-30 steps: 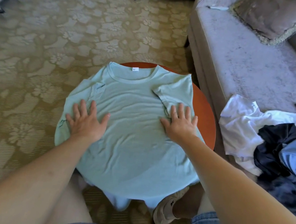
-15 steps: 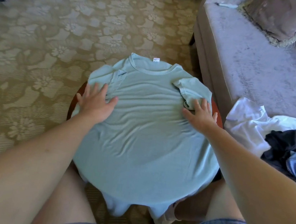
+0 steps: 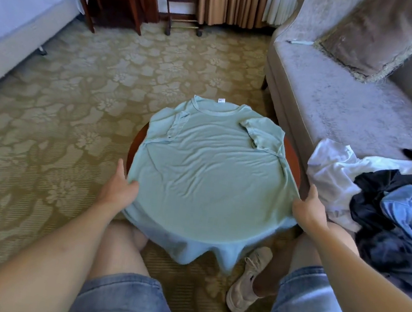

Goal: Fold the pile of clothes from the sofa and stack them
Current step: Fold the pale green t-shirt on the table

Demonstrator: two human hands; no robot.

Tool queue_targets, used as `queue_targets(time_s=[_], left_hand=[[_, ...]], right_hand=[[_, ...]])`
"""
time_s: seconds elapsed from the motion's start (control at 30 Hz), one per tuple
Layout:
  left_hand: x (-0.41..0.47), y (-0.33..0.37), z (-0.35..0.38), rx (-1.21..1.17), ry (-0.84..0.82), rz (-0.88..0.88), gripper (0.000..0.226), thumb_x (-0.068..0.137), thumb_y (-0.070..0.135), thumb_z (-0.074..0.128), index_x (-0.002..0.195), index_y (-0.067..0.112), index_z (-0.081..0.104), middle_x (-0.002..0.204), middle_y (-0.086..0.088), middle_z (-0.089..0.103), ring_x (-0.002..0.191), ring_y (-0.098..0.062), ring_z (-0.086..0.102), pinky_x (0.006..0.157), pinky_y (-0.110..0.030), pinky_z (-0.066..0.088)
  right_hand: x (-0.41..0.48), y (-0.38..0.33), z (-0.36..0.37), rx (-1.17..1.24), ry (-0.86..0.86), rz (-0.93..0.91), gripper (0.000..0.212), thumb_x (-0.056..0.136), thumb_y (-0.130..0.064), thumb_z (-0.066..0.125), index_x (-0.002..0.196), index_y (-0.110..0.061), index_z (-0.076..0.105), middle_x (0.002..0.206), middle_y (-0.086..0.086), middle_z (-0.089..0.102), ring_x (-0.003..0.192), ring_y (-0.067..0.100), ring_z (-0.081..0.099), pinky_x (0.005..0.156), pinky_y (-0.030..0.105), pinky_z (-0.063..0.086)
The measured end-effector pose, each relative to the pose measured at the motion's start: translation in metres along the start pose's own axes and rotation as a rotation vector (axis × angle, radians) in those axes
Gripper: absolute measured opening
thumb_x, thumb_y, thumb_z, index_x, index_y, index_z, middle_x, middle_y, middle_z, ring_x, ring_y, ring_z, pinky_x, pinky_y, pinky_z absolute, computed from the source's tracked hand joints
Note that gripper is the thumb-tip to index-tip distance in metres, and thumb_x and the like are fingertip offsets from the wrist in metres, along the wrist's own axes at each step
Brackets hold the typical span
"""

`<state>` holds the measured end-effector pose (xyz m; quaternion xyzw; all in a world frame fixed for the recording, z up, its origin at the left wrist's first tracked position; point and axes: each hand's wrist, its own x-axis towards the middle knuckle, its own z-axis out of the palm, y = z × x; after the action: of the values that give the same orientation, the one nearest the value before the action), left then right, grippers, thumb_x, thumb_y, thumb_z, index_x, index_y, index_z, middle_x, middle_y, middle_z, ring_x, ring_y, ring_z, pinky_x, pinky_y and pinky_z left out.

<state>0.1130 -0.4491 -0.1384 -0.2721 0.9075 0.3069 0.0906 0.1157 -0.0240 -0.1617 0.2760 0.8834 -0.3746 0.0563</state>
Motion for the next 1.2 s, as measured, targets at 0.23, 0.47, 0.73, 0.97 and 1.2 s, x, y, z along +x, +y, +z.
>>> queue_targets(time_s=[0.23, 0.47, 0.73, 0.97, 1.2], left_hand=[[0.013, 0.06, -0.04, -0.348, 0.084, 0.249, 0.039, 0.091, 0.001, 0.048, 0.121, 0.022, 0.064, 0.098, -0.003, 0.064, 0.083, -0.021, 0.054, 0.068, -0.031, 0.046], [0.09, 0.142, -0.064, -0.538, 0.17, 0.256, 0.038, 0.094, 0.005, 0.054, 0.132, 0.008, 0.057, 0.128, -0.015, 0.059, 0.104, -0.027, 0.063, 0.094, -0.038, 0.05], [0.118, 0.088, 0.018, 0.136, 0.059, 0.187, 0.07, 0.086, 0.037, 0.064, 0.147, 0.022, 0.033, 0.139, -0.016, 0.043, 0.13, -0.033, 0.04, 0.105, -0.039, 0.037], [0.11, 0.046, 0.01, 0.162, -0.002, 0.112, 0.083, 0.073, 0.047, 0.071, 0.144, 0.027, 0.032, 0.136, -0.011, 0.05, 0.123, -0.037, 0.049, 0.1, -0.048, 0.044], [0.071, 0.032, -0.005, 0.135, -0.18, 0.085, 0.064, 0.079, 0.017, 0.071, 0.137, 0.014, 0.044, 0.129, -0.009, 0.059, 0.107, -0.031, 0.059, 0.089, -0.043, 0.051]], right_hand=[[0.017, -0.067, -0.024, 0.199, 0.133, -0.254, 0.037, 0.087, -0.001, 0.043, 0.115, -0.011, 0.066, 0.104, 0.009, 0.065, 0.096, 0.027, 0.06, 0.067, 0.023, 0.042], [0.099, -0.162, -0.047, 0.287, 0.15, -0.296, 0.044, 0.089, -0.005, 0.047, 0.131, -0.01, 0.059, 0.132, 0.01, 0.059, 0.121, 0.023, 0.055, 0.093, 0.017, 0.043], [0.135, -0.085, 0.008, -0.278, -0.054, -0.09, 0.054, 0.08, -0.028, 0.059, 0.13, -0.013, 0.049, 0.129, 0.022, 0.051, 0.115, 0.04, 0.052, 0.095, 0.042, 0.046], [0.114, -0.041, -0.002, -0.264, -0.109, 0.005, 0.064, 0.086, -0.029, 0.069, 0.136, 0.0, 0.04, 0.128, 0.021, 0.055, 0.116, 0.038, 0.054, 0.089, 0.04, 0.047], [0.069, -0.032, -0.027, -0.136, -0.157, 0.083, 0.047, 0.087, -0.004, 0.054, 0.133, -0.003, 0.045, 0.1, 0.019, 0.059, 0.067, 0.029, 0.058, 0.053, 0.036, 0.052]])
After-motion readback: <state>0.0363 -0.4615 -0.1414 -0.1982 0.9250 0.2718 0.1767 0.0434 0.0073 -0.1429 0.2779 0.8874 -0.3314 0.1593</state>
